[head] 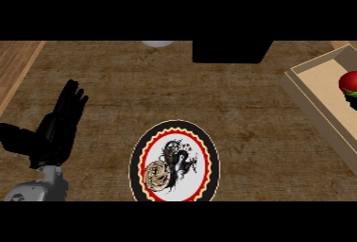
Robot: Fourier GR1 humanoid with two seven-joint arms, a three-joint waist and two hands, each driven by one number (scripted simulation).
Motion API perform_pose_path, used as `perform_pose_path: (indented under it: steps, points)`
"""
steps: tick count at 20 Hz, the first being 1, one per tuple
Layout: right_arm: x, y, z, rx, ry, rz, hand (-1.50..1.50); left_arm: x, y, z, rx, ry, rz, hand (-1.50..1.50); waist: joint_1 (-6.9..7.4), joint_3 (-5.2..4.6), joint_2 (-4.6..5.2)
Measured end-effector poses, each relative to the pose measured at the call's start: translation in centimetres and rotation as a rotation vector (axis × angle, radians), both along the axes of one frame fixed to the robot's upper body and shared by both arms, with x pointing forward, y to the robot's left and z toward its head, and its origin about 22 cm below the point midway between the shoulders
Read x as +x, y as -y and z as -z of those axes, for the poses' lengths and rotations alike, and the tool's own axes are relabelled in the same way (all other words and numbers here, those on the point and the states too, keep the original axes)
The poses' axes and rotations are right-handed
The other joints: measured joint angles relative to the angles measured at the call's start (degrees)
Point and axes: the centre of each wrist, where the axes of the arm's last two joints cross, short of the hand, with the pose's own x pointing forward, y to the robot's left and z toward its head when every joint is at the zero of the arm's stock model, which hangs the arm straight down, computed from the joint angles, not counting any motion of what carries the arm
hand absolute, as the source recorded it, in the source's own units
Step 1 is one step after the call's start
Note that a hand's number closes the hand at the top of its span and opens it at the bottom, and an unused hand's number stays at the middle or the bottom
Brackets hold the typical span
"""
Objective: Pick the tomato from the plate and place it in the cardboard box
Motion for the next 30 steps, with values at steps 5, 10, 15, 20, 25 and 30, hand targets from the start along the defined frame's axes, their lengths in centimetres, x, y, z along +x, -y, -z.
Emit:
perform_pose_path:
  steps: [5, 10, 15, 20, 25, 30]
  points:
    - [1.8, 2.9, 2.4, -0.107, -0.119, 0.027, 1.5, 0.3, -0.1, -0.2, -0.003, 0.002, 0.014, 0.0, 0.53, 0.0, 0.19]
    - [2.5, 5.4, 4.7, -0.189, -0.386, 0.095, -1.5, 0.4, 0.6, -0.3, -0.005, 0.01, 0.025, 0.0, 1.44, 0.02, 0.45]
    - [3.4, 7.7, 6.3, -0.113, -0.399, 0.054, -1.5, 0.7, 0.9, 0.0, -0.006, 0.008, 0.016, 0.0, 0.98, 0.08, 0.37]
    - [4.2, 7.7, 6.1, 0.0, -0.142, -0.019, -1.5, 0.6, 0.5, -0.1, -0.01, 0.007, 0.014, 0.0, 0.79, 0.19, 0.34]
    - [5.0, 8.1, 4.5, 0.199, 0.052, -0.083, -1.5, 0.6, 0.3, 0.1, -0.004, 0.007, 0.005, 0.0, 0.28, 0.13, 0.14]
    - [5.3, 9.4, 2.6, 0.508, 0.144, -0.11, -1.5, 0.5, -0.2, -0.3, -0.004, -0.001, -0.011, 0.0, -0.22, 0.09, -0.13]
